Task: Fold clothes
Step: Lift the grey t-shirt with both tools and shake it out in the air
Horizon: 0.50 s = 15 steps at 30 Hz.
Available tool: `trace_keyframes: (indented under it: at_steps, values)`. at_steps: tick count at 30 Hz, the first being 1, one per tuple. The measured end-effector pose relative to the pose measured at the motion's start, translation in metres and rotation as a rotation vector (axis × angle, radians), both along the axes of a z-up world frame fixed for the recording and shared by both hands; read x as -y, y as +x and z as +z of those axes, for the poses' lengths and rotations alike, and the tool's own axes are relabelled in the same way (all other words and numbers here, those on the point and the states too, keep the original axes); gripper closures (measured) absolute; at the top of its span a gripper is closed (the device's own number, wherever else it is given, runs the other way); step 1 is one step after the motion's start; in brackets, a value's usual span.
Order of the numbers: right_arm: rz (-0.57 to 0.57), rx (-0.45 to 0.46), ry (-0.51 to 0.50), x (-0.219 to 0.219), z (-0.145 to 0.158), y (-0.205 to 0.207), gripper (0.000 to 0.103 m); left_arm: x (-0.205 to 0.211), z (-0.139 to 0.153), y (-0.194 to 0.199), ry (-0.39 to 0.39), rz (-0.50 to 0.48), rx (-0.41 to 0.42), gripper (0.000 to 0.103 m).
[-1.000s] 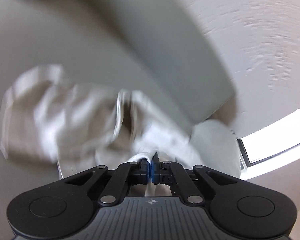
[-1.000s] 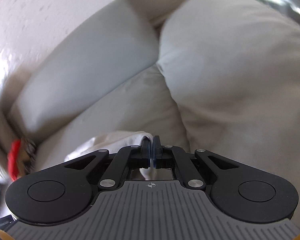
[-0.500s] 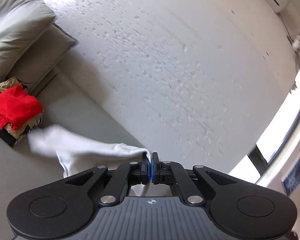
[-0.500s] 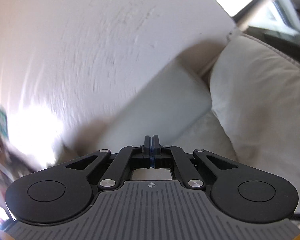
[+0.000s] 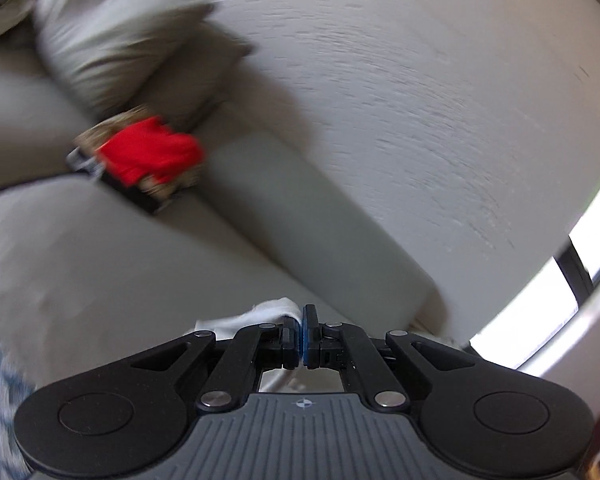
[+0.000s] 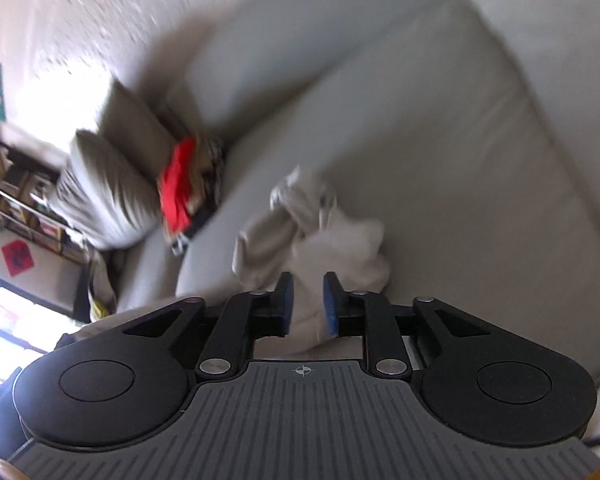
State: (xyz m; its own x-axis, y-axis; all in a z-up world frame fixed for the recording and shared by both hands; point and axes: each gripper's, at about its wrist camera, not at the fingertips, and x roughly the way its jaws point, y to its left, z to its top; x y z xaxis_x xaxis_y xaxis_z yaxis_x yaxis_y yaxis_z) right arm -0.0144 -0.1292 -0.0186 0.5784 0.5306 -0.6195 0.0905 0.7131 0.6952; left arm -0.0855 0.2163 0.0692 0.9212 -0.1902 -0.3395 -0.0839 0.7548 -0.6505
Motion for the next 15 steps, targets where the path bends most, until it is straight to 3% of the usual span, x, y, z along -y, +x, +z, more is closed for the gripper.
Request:
trace_keyframes:
  at_steps: [2, 4, 6, 8, 15]
  values:
    - [0.035, -0.041, 0.025, -0.021, -0.015, 0.012, 0.071, -0.013, -0.004, -0.007, -0.118, -0.029, 0.052, 0.103]
    - [0.061, -0.046, 0.07, -0.037, -0.023, 0.023, 0.071, -0.015, -0.002, -0.007, -0.193, -0.131, 0.121, 0.103]
    - [0.067, -0.057, 0.126, -0.052, -0.029, 0.036, 0.069, -0.007, 0.005, -0.007, -0.176, -0.216, 0.176, 0.103]
    - [0.023, -0.078, 0.139, -0.06, -0.032, 0.046, 0.055, 0.0, 0.009, -0.009, -0.161, -0.3, 0.224, 0.103]
    - [-0.048, -0.208, 0.029, -0.071, -0.035, 0.078, 0.059, 0.025, 0.016, -0.002, -0.15, -0.519, 0.321, 0.103]
